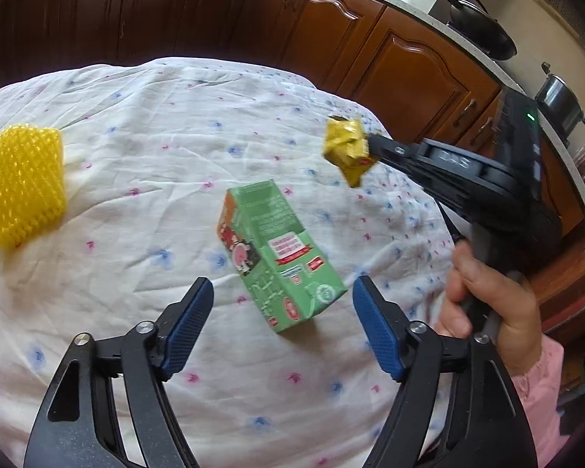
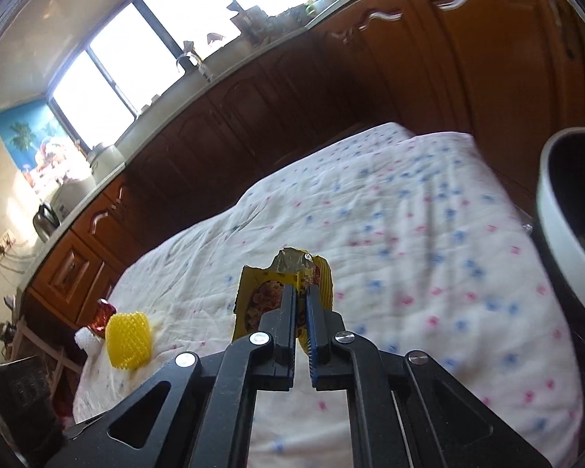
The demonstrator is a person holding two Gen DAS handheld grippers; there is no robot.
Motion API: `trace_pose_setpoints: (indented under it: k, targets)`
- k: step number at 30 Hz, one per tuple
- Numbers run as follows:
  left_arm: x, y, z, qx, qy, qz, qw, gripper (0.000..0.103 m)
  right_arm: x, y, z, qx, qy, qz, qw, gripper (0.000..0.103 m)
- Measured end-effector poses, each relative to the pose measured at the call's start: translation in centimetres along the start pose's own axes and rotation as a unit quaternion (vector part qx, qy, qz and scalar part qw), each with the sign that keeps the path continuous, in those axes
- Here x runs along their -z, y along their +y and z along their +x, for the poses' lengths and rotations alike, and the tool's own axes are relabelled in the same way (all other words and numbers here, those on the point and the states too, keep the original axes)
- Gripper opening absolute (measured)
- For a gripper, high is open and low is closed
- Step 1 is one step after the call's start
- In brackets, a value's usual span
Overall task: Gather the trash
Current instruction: 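Grasp the green juice carton with the left tool while the right tool grasps the yellow wrapper, then carry the carton and wrapper over the bin and open both tools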
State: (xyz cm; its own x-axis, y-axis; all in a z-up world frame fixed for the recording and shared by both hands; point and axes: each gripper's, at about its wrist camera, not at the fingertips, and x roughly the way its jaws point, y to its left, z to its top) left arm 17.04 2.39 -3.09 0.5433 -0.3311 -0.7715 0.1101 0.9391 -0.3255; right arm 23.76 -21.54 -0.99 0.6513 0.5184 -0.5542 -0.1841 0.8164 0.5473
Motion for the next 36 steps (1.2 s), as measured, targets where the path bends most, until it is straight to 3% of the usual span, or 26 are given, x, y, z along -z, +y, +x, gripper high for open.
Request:
trace_pose_setpoints:
  k: [5,6,8,10,12,18,36]
  targets:
    - [-0.4,-1.5,1.6,-0.072,-0.018,0.004,0.9972,0.078,1.3,-1.4,-3.2,0.003,-0.016,0.012,1.000,0.005]
    - [-0.5,-1.4,1.9,-0.081,-0.018,0.005,0.9965,0.073,1.6,-1.5,-3.6,0.004,-0.018,0.012,1.000,0.005]
    - [-0.7,-0.9,2.6,-0.084,-0.008,-0.001,0.9965,0.042,2.4,-1.5,-4.6,0.005,-0.022,0.010,1.000,0.005]
    - [-0.7,-0.5,2.5,-0.079,-0.007,-0.003,0.9969,0.040,3.1,-1.6,-5.5,0.003,-0.028,0.013,1.000,0.004]
    - [-0.8,-0.8,2.0,-0.082,-0.015,0.007,0.9965,0.030,3.6,-2.0,-6.4,0.003,-0.032,0.014,0.999,0.004]
    - [-0.9,-3.7,0.5,-0.050,-0.035,0.049,0.9970,0.029,5.1,-4.0,-8.2,0.020,-0.039,0.032,0.999,0.004]
    - [-1.0,-14.2,2.4,0.034,-0.022,0.145,0.9886,0.029,6.3,-9.0,-15.7,0.071,-0.098,0.074,0.990,0.004]
